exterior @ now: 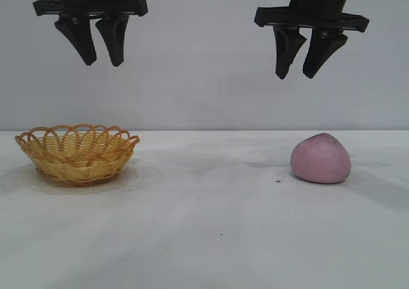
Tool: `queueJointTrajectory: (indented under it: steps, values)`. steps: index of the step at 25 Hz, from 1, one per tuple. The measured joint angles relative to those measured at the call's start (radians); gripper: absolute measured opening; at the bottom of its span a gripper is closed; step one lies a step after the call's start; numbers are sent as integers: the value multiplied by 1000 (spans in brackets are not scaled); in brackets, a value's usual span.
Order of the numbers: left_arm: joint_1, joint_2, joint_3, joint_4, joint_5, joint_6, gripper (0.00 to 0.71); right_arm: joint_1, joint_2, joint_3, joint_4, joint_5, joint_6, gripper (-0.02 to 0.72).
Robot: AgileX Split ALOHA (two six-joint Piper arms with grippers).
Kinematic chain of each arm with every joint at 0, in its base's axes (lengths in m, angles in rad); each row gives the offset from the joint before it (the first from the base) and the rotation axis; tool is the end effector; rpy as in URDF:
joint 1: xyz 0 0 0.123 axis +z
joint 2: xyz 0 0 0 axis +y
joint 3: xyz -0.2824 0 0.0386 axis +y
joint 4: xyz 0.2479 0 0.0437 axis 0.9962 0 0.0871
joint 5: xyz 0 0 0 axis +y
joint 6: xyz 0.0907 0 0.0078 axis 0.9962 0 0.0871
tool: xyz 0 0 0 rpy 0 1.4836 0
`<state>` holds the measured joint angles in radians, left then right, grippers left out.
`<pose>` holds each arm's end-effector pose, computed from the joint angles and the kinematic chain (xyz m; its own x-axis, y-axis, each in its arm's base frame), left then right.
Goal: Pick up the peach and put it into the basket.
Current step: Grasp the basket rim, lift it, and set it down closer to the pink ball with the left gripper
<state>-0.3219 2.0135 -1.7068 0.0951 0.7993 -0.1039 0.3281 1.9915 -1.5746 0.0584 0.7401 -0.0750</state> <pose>0.4318 -0.1375 0.2512 -0.8166 0.2329 -0.5281 0.2512 0.9672 0.0381 0.4140 0.1447 0.2248 -0.8187 -0.3123 -0.4819 -0.3662 0.9303 0.0192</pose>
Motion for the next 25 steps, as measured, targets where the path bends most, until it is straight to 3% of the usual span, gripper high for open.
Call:
queueJointTrajectory:
  steps: [10,14,21,25]
  values:
    - [0,0,0,0,8,8,356,0,0,0,0,0,2,368]
    - [7,0,0,-2,74,137,356,0,0,0,0,0,2,368]
    - [119,61,0,-64,213,361,356,0,0,0,0,0,2,368]
    - [148,91,0,-80,222,445,356,0,0,0,0,0,2,368]
